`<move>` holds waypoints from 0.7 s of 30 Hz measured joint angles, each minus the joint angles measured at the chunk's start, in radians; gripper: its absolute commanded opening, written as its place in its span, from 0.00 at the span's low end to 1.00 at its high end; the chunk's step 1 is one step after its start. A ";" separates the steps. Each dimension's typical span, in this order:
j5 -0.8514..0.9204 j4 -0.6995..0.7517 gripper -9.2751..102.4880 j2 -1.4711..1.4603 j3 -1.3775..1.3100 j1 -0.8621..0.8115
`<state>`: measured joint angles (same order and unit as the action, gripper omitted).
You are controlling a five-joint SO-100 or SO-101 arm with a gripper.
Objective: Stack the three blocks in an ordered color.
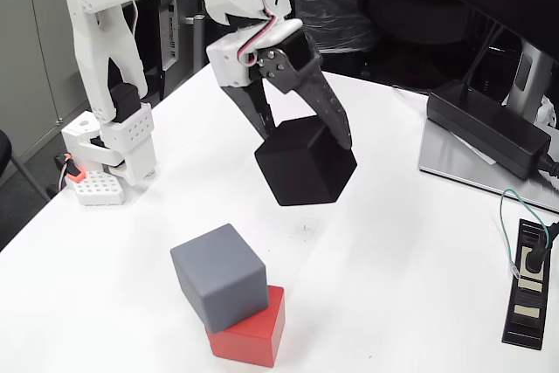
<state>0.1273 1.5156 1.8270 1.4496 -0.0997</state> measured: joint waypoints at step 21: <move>0.112 0.066 0.07 0.100 -0.184 -0.253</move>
<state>0.2393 1.5815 1.9267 1.2655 -0.3528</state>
